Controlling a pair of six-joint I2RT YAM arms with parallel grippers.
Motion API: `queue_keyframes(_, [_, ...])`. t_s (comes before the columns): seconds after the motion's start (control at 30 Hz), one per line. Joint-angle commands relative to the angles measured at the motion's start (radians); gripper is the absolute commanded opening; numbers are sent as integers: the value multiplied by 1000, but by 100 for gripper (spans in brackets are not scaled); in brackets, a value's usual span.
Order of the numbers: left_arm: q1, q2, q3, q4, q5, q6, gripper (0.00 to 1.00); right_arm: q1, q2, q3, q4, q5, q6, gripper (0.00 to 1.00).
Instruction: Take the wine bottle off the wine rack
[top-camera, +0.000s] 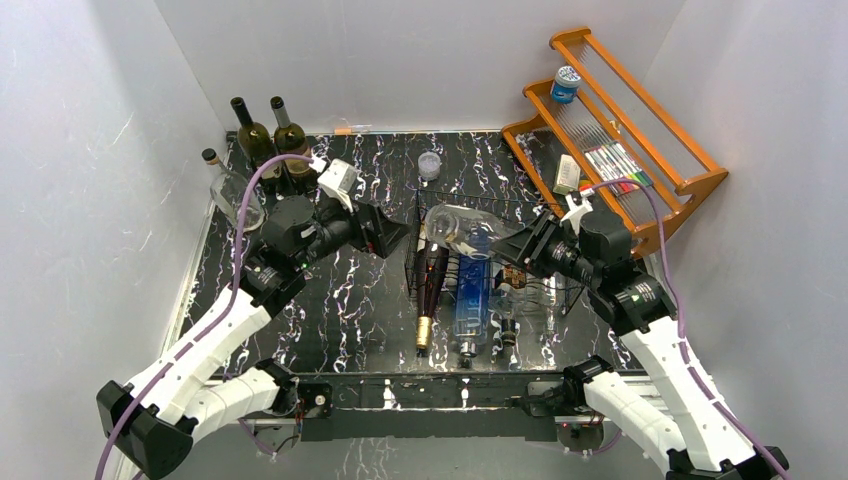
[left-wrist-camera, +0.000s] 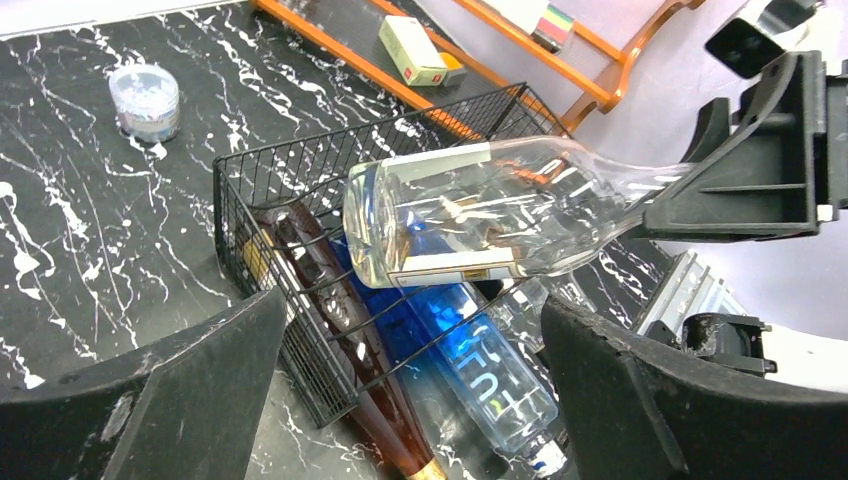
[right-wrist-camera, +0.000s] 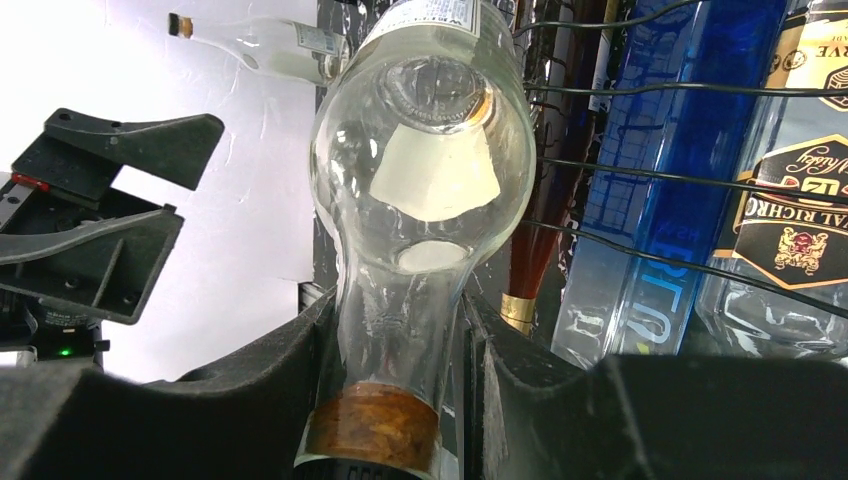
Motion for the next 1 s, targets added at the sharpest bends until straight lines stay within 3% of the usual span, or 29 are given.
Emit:
queue_keyframes(0.0, [-4,-17,23,-53,-19,5,98,5,-30,113,293,-38,22,0])
queue_keyframes(0.27, [-4,9,40,-56,43,-16,98,4,5,123,305,-50,41,0])
queue_keyframes(0.53, [-14,189,86,-11,240,-41,98,4,-14,19,315,-66,-74,0])
queue_keyframes(0.8, [-116,219,77,56,247,276,98,5,36,40,113,-187,-274,0])
queue_keyframes(0.97, [-122,275,80,51,259,329,98,4,75,38,-40,-282,-368,0])
